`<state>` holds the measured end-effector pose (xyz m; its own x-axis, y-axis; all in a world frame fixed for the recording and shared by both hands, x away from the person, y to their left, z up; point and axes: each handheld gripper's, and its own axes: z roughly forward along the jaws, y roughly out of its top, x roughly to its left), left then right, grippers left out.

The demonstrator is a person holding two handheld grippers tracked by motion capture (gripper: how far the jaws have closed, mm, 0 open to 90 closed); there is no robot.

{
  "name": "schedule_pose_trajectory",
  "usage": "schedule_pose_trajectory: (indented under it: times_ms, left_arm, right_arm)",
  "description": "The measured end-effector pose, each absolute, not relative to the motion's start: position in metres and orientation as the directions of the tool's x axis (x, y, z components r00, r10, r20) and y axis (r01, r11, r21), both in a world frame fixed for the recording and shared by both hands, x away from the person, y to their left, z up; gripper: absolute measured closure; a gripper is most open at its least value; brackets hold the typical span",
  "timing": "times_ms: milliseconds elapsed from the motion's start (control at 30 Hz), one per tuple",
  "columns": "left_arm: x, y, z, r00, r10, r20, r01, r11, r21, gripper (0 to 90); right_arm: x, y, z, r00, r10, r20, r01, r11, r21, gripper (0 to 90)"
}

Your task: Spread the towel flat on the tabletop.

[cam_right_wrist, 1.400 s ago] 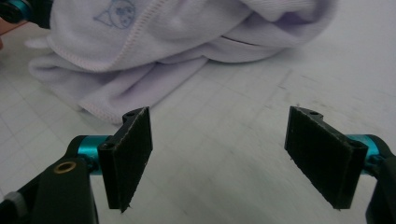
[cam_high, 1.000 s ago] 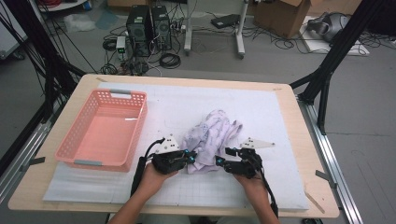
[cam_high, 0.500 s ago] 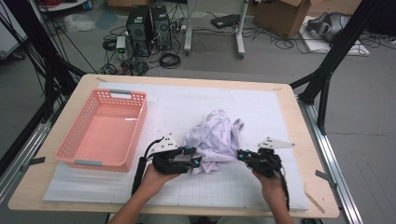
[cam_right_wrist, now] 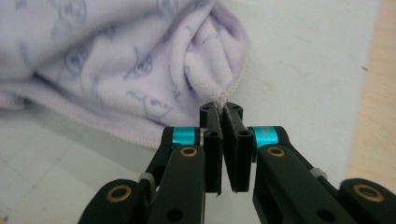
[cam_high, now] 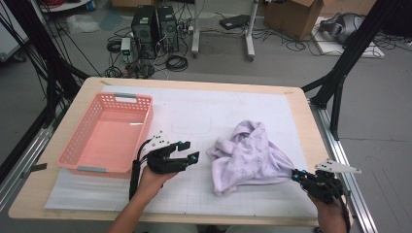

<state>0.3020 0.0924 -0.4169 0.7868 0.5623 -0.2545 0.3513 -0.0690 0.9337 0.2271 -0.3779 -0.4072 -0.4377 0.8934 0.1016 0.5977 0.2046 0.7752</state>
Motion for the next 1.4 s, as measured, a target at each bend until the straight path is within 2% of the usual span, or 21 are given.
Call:
schedule_pose_trajectory:
  times_ms: [133, 233, 333, 567, 833, 900, 933, 967, 1033, 1100, 1267, 1400]
  left_arm:
    - [0.303, 0.091, -0.418, 0.787, 0.562, -0.254, 0.354, -0.074, 0.932, 42.1]
    - [0.303, 0.091, -0.419, 0.784, 0.566, -0.254, 0.354, -0.073, 0.932, 42.4]
    - [0.304, 0.091, -0.419, 0.783, 0.566, -0.256, 0.360, -0.078, 0.930, 42.3]
    - [0.304, 0.091, -0.420, 0.785, 0.565, -0.256, 0.364, -0.084, 0.928, 42.3]
    - [0.305, 0.092, -0.420, 0.781, 0.569, -0.257, 0.363, -0.080, 0.928, 42.3]
    - [0.306, 0.093, -0.421, 0.779, 0.573, -0.255, 0.363, -0.082, 0.928, 42.3]
    - [0.306, 0.093, -0.421, 0.778, 0.574, -0.255, 0.362, -0.079, 0.929, 42.3]
    - [0.306, 0.094, -0.421, 0.778, 0.574, -0.254, 0.363, -0.081, 0.928, 42.2]
    - [0.306, 0.094, -0.421, 0.774, 0.578, -0.257, 0.365, -0.076, 0.928, 42.1]
    - [0.306, 0.095, -0.421, 0.771, 0.581, -0.259, 0.367, -0.074, 0.927, 41.9]
    - [0.308, 0.095, -0.422, 0.767, 0.586, -0.263, 0.375, -0.076, 0.924, 41.9]
    - [0.308, 0.093, -0.423, 0.765, 0.587, -0.265, 0.382, -0.082, 0.920, 42.1]
  right_arm:
    - [0.227, -0.380, -0.402, -0.391, 0.915, 0.101, 0.565, 0.151, 0.811, 57.8]
    - [0.231, -0.372, -0.391, -0.396, 0.912, 0.110, 0.522, 0.126, 0.843, 46.7]
    - [0.241, -0.356, -0.383, -0.422, 0.900, 0.108, 0.496, 0.129, 0.859, 39.9]
    - [0.275, -0.314, -0.386, -0.488, 0.865, 0.117, 0.474, 0.150, 0.868, 33.5]
    - [0.304, -0.273, -0.412, -0.540, 0.828, 0.150, 0.539, 0.203, 0.817, 29.3]
    - [0.307, -0.266, -0.416, -0.552, 0.824, 0.129, 0.552, 0.246, 0.796, 31.3]
    - [0.308, -0.264, -0.418, -0.553, 0.824, 0.123, 0.563, 0.260, 0.784, 36.2]
    - [0.309, -0.263, -0.420, -0.556, 0.823, 0.120, 0.575, 0.276, 0.770, 44.0]
    - [0.309, -0.265, -0.422, -0.572, 0.810, 0.128, 0.599, 0.306, 0.740, 68.1]
    - [0.304, -0.269, -0.421, -0.590, 0.798, 0.120, 0.585, 0.321, 0.744, 80.7]
    - [0.285, -0.292, -0.417, -0.615, 0.771, 0.165, 0.566, 0.285, 0.774, 83.8]
    - [0.265, -0.311, -0.411, -0.631, 0.763, 0.140, 0.541, 0.303, 0.785, 84.0]
